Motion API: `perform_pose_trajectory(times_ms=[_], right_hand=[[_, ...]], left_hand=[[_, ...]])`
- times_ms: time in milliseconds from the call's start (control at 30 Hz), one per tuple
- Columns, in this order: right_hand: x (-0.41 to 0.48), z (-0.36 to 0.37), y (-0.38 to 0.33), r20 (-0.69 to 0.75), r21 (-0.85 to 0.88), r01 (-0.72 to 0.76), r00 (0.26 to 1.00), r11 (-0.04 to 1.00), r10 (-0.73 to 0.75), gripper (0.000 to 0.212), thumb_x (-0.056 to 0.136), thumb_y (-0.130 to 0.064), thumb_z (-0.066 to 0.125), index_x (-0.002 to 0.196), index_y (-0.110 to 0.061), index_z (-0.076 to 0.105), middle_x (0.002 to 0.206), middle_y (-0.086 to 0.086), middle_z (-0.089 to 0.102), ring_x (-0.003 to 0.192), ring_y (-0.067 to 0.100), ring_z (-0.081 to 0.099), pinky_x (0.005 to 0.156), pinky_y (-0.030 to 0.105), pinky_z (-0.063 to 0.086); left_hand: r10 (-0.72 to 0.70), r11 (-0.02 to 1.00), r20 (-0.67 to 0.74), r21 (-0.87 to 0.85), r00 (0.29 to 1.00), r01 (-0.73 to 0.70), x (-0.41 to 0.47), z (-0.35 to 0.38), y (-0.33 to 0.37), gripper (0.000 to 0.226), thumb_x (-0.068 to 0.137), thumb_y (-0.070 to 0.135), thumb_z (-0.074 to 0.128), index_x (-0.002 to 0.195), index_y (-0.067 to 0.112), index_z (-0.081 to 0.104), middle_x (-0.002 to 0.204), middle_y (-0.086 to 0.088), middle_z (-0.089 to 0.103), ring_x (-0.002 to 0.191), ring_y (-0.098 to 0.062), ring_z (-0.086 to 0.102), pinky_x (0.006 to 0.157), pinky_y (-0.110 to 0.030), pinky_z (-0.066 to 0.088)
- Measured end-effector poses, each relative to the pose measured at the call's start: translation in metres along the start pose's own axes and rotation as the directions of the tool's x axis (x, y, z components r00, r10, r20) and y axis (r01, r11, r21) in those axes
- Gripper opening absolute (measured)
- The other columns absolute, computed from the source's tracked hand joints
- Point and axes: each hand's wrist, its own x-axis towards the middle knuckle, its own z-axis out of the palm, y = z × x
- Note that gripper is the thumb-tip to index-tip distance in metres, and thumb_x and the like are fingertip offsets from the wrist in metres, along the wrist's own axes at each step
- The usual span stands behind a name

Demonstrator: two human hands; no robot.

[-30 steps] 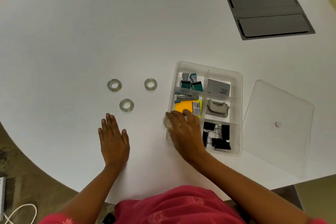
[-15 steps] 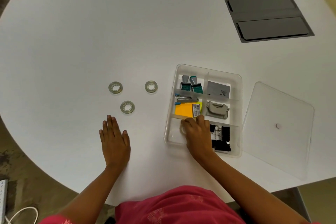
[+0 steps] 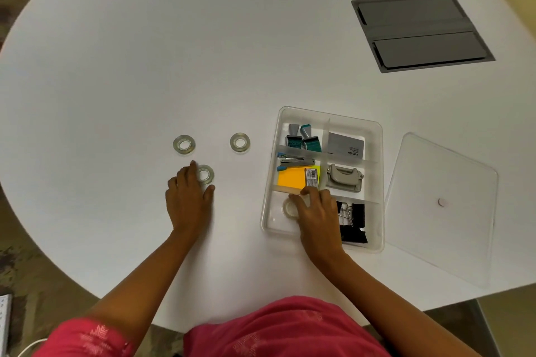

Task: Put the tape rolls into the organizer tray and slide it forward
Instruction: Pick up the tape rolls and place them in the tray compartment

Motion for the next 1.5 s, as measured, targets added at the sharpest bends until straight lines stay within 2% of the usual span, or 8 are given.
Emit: perform_pose_trajectory(times_ms=[167, 367, 533, 633, 1033, 1167, 1333, 1500], right_hand=[[-0.005, -0.01, 0.016, -0.08, 0.039, -0.151, 0.985, 0.988, 0.154, 0.057, 0.063, -0.014, 0.084, 0.114, -0.007, 0.061, 0.105, 0.019, 0.062, 0.092, 0.033, 0.057, 0.072, 0.038, 0.052], [-0.011, -0.014, 0.043, -0.207, 0.222, -0.433, 0.855, 0.874, 0.476, 0.046, 0.082, -0.013, 0.067, 0.122, 0.001, 0.05, 0.113, 0.024, 0.052, 0.098, 0.034, 0.047, 0.081, 0.045, 0.048], [-0.018, -0.011, 0.077, -0.262, 0.22, -0.652, 0.677, 0.726, 0.687, 0.053, 0.083, -0.01, 0.062, 0.13, 0.004, 0.04, 0.121, 0.029, 0.045, 0.104, 0.04, 0.041, 0.086, 0.047, 0.039], [-0.024, -0.004, 0.092, -0.235, 0.216, -0.692, 0.648, 0.688, 0.725, 0.043, 0.088, -0.006, 0.057, 0.127, 0.01, 0.045, 0.115, 0.033, 0.05, 0.101, 0.047, 0.042, 0.083, 0.051, 0.039], [-0.038, 0.017, 0.098, -0.238, 0.213, -0.651, 0.688, 0.728, 0.685, 0.029, 0.096, -0.005, 0.044, 0.118, 0.009, 0.056, 0.105, 0.031, 0.057, 0.093, 0.044, 0.044, 0.074, 0.048, 0.04], [-0.038, 0.016, 0.099, -0.255, 0.196, -0.641, 0.698, 0.742, 0.67, 0.027, 0.095, -0.003, 0.047, 0.117, 0.009, 0.057, 0.102, 0.031, 0.058, 0.091, 0.044, 0.046, 0.072, 0.048, 0.042], [-0.039, 0.017, 0.1, -0.249, 0.202, -0.638, 0.701, 0.743, 0.669, 0.027, 0.095, -0.004, 0.046, 0.117, 0.007, 0.056, 0.103, 0.03, 0.057, 0.091, 0.042, 0.045, 0.073, 0.049, 0.042], [-0.038, 0.017, 0.099, -0.257, 0.18, -0.642, 0.7, 0.745, 0.666, 0.026, 0.095, -0.004, 0.045, 0.113, 0.009, 0.058, 0.1, 0.03, 0.058, 0.088, 0.043, 0.046, 0.07, 0.047, 0.042]], left_hand=[[0.031, 0.999, 0.031, 0.017, 0.999, -0.032, 0.012, -0.003, 0.002, 0.046, 0.082, 0.021, 0.064, 0.123, 0.007, 0.049, 0.117, -0.021, 0.054, 0.094, -0.042, 0.052, 0.072, -0.048, 0.045], [0.235, 0.969, -0.037, -0.072, 0.971, -0.237, -0.01, -0.019, 0.037, 0.047, 0.084, 0.038, 0.059, 0.125, 0.017, 0.049, 0.117, -0.01, 0.056, 0.1, -0.031, 0.052, 0.079, -0.041, 0.041], [0.469, 0.876, -0.091, -0.079, 0.878, -0.476, -0.05, -0.028, 0.089, 0.054, 0.081, 0.053, 0.051, 0.129, 0.028, 0.047, 0.122, 0.002, 0.057, 0.111, -0.017, 0.038, 0.084, -0.034, 0.023], [0.6, 0.8, -0.021, 0.016, 0.8, -0.6, -0.068, -0.018, 0.109, 0.052, 0.073, 0.053, 0.062, 0.119, 0.028, 0.055, 0.113, 0.004, 0.062, 0.103, -0.017, 0.047, 0.078, -0.037, 0.035], [0.362, 0.841, 0.246, 0.331, 0.899, -0.429, -0.06, 0.005, 0.144, 0.034, 0.03, 0.022, 0.093, 0.053, 0.016, 0.069, 0.054, 0.004, 0.058, 0.065, -0.013, 0.057, 0.057, -0.024, 0.042], [0.368, 0.849, 0.249, 0.303, 0.896, -0.433, -0.064, 0.004, 0.145, 0.024, 0.054, 0.018, 0.087, 0.072, 0.013, 0.072, 0.071, -0.001, 0.064, 0.082, -0.018, 0.058, 0.068, -0.029, 0.044], [0.513, 0.842, -0.004, 0.195, 0.858, -0.502, -0.057, -0.007, 0.12, 0.027, 0.066, 0.016, 0.076, 0.09, 0.021, 0.065, 0.088, 0.003, 0.064, 0.083, -0.021, 0.054, 0.064, -0.033, 0.039], [0.383, 0.919, -0.076, 0.134, 0.92, -0.371, -0.008, -0.023, 0.078, 0.04, 0.083, 0.023, 0.058, 0.122, 0.016, 0.051, 0.123, -0.007, 0.056, 0.106, -0.032, 0.05, 0.079, -0.042, 0.04]])
